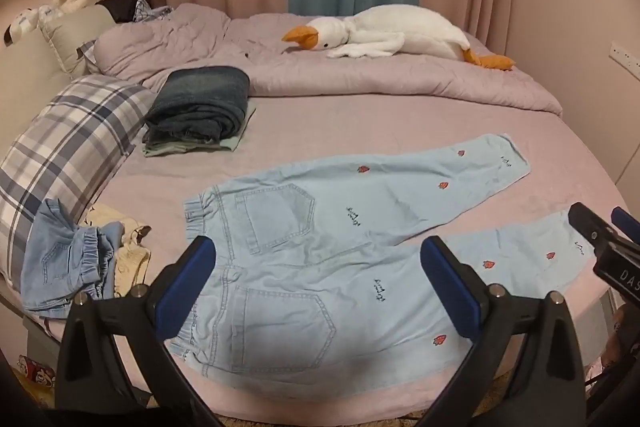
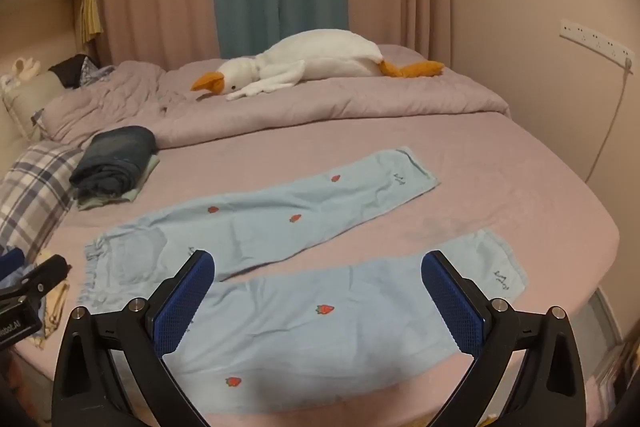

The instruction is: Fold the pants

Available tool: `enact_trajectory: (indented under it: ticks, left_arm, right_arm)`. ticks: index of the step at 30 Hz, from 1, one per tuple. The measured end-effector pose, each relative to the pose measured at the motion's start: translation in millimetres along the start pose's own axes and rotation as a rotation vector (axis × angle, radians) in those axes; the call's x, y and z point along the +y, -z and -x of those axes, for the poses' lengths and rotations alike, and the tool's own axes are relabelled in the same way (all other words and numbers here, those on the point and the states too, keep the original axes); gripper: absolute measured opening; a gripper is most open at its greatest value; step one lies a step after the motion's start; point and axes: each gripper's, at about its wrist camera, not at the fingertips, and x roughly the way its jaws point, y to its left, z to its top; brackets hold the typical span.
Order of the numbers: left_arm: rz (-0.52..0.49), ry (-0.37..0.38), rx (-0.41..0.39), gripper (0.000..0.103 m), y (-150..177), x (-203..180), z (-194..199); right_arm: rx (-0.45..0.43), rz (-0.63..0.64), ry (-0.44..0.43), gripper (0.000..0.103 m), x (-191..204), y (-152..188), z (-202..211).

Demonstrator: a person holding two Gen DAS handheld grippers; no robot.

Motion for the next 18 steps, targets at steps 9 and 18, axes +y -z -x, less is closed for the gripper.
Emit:
enact_trajectory:
  ticks: [9,18]
  left_arm:
    - [0.046,0.027,0.047,0.102,1,11,-13]
    - [0.065,0.040,0.049,0.102,0,14,-14]
  right_arm:
    - [0.013,-0.008,0.023,0.103,-4,4,-10]
    - [0.022,-0.016,0.018,0.103,-7,5,-12]
